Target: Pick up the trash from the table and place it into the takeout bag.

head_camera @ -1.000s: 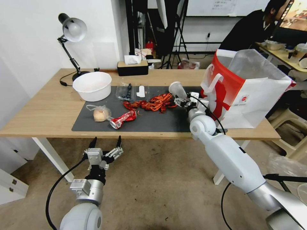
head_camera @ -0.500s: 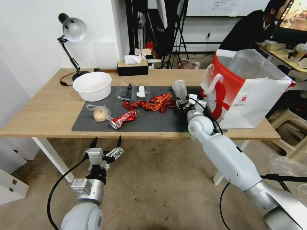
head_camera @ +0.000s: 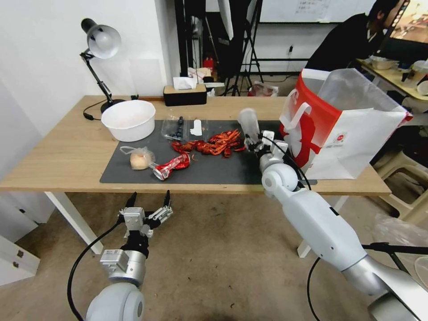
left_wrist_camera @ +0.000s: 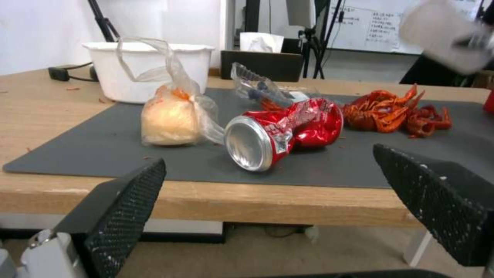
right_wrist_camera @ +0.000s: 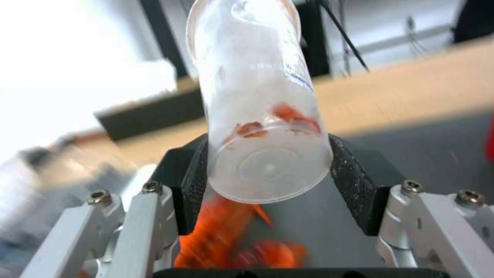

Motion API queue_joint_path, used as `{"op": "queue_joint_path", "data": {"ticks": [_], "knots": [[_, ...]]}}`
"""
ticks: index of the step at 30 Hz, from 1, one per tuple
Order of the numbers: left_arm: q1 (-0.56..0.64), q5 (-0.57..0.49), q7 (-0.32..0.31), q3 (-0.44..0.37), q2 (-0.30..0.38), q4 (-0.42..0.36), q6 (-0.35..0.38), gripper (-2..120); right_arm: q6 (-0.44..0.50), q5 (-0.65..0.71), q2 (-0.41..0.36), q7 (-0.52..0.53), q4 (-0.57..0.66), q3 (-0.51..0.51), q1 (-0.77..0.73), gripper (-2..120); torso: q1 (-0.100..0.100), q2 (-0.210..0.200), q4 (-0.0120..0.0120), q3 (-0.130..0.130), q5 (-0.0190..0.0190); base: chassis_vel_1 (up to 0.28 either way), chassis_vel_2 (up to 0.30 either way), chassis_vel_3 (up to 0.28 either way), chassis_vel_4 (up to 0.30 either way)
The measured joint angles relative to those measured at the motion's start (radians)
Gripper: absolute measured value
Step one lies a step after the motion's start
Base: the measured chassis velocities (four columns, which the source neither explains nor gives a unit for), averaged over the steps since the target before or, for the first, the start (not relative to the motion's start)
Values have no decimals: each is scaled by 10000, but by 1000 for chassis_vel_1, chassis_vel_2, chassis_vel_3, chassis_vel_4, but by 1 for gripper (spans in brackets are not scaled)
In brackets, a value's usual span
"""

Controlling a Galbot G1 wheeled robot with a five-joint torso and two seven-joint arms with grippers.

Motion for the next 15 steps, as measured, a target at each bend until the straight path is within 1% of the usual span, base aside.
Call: {"op": "queue_joint_path", "data": {"ticks": [1, 3, 4, 6, 7, 8, 9, 11, 13, 14, 15], "knots": [[0, 0, 0, 0, 0, 0, 0, 100, 0, 0, 0, 0, 0, 0, 0, 52, 0, 0, 0, 0, 0, 0, 0, 0, 0], [11, 17, -1, 0, -1, 0, -4, 100, 300, -86, -176, -457, 682, 316, -149, 52, 0, 0, 0, 0, 0, 0, 0, 0, 0], [11, 17, -1, 0, -1, 0, -4, 100, 300, -86, -176, -457, 682, 316, -149, 52, 0, 0, 0, 0, 0, 0, 0, 0, 0], [24, 30, -2, 5, -5, 0, -13, 100, 393, -111, -285, -676, 1135, 560, -248, 52, 0, 0, -1, 0, 0, 0, 0, 0, 0], [38, 48, -3, 13, -13, 0, -27, 100, 409, -136, -393, -793, 1638, 883, -341, 52, 0, 0, -1, 0, 1, 0, 0, 0, 0], [38, 48, -3, 13, -13, 0, -27, 100, 409, -136, -393, -793, 1638, 883, -341, 52, 0, 0, -1, 0, 1, 0, 0, 0, 0], [40, 62, -3, 22, -21, 0, -31, 100, 310, -218, -468, -737, 2029, 1144, -389, 52, 0, 0, -1, 0, 0, 0, 0, 0, 0], [40, 62, -3, 22, -22, 0, -32, 100, 276, -237, -480, -716, 2093, 1187, -395, 52, 0, 0, -1, 0, 0, 0, 0, 0, 0], [41, 84, -3, 37, -43, 0, -35, 100, -370, -618, -607, -177, 2894, 1807, -460, 52, 0, 0, 0, 0, 3, 0, 0, 0, 0], [42, 101, -5, 43, -53, -2, -37, 100, -1017, -934, -730, 300, 3434, 2232, -476, 52, 0, 0, -1, 0, -2, 0, 0, 0, 0], [42, 101, -5, 43, -53, -2, -37, 100, -1017, -934, -730, 300, 3434, 2232, -476, 52, 0, 0, -1, 0, -2, 0, 0, 0, 0]]}}
